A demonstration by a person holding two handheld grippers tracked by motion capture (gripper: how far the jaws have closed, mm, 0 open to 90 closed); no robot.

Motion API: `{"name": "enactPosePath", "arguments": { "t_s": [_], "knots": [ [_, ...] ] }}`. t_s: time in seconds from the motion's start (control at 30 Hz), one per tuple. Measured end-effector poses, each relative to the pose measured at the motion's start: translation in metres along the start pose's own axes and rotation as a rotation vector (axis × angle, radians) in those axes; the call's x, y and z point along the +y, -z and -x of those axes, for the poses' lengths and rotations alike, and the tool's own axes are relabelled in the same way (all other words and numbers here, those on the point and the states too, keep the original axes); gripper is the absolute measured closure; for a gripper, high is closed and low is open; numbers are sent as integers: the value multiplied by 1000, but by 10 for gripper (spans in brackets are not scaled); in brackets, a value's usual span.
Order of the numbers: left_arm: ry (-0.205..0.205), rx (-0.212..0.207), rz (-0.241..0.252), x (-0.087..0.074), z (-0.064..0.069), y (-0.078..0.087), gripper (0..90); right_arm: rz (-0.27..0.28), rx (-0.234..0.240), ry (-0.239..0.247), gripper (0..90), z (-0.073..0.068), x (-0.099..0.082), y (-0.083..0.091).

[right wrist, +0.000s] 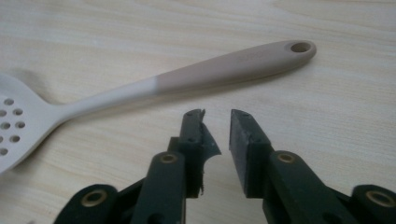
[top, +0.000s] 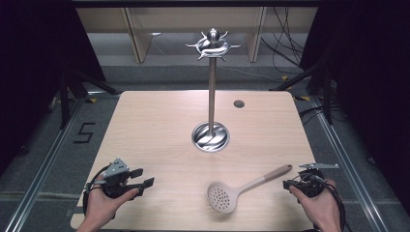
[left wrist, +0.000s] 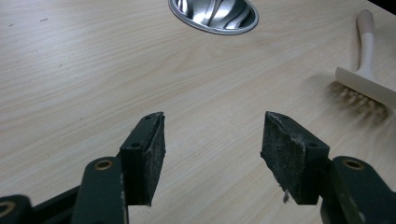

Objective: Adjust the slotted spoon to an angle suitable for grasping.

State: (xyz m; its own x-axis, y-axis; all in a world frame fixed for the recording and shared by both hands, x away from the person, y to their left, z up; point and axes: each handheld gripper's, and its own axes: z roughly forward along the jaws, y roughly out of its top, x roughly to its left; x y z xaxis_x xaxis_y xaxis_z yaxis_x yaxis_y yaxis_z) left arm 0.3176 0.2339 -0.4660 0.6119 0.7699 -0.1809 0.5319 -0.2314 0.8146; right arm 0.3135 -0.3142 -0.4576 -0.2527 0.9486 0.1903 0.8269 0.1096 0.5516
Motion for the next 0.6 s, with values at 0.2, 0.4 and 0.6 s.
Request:
{"name": "enactPosePath", "arguments": {
  "t_s": [0.2,0.4,0.6],
  "knots": [
    [1,2,9,0,0,1,390,-51,-7,-91,648,2,1,-3],
    [-4,-2,7,1,1,0,390,-72,-14,-19,688,4,3,-6],
    [-22,-9,-6,2,2,0,390,-50,-39,67,900,-5,12,-4]
  ]
}}
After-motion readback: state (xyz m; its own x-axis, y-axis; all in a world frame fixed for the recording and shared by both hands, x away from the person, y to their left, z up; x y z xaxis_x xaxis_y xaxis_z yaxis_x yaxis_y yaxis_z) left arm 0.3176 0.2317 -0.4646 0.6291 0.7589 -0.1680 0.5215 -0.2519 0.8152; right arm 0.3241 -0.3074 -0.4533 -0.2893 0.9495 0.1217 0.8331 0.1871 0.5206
